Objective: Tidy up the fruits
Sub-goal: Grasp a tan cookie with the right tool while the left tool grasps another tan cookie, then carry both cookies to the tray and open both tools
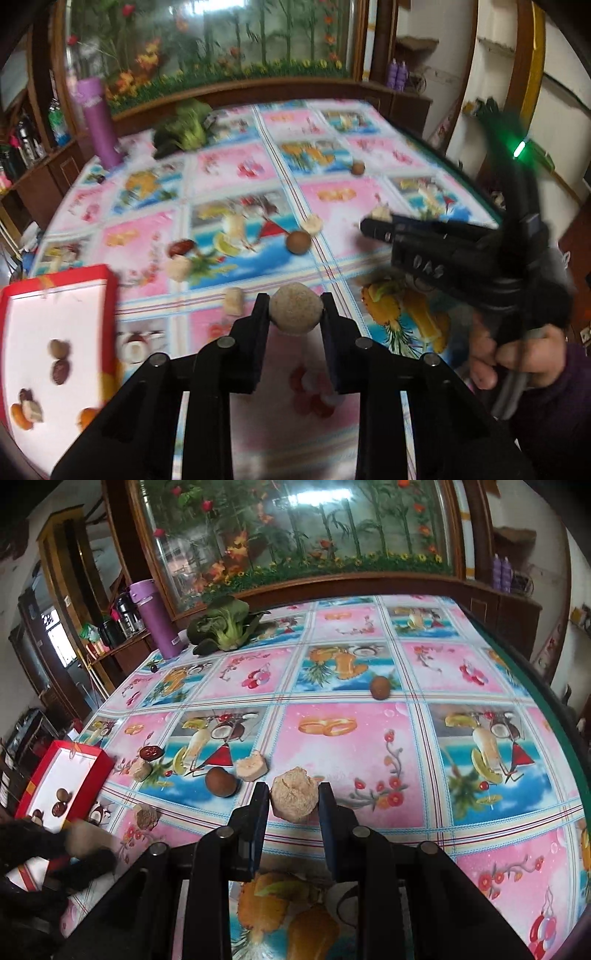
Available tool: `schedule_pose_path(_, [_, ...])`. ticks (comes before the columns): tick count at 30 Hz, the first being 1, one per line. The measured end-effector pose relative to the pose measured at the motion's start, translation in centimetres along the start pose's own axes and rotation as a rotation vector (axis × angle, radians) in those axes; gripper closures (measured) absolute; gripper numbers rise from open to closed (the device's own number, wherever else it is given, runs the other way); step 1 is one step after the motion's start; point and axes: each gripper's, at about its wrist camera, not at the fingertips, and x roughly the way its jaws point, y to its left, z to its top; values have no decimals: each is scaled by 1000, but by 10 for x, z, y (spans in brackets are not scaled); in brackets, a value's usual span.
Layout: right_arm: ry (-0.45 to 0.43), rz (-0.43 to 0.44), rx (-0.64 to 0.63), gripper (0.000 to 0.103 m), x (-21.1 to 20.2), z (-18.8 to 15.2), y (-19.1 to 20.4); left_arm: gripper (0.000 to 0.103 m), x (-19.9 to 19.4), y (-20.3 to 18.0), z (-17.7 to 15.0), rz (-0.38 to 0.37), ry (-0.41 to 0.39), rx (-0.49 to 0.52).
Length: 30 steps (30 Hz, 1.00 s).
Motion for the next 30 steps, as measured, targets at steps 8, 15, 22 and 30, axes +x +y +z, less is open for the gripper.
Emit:
schedule_pose_path(8, [-37,157,-66,77,-16,-6,75,74,-62,59,-11,108,-124,-104])
schedule_pose_path(15, [-1,332,-239,77,-18,-4,189,74,-94,136,-34,259,-179,-256])
schedule_pose_path(22, [96,412,-294,77,4,-11,267,74,-103,213,-72,413,-149,-410])
schedule_pose_path(30, [231,383,-275,77,41,-23,308,74,-90,260,-107,478,-66,-511])
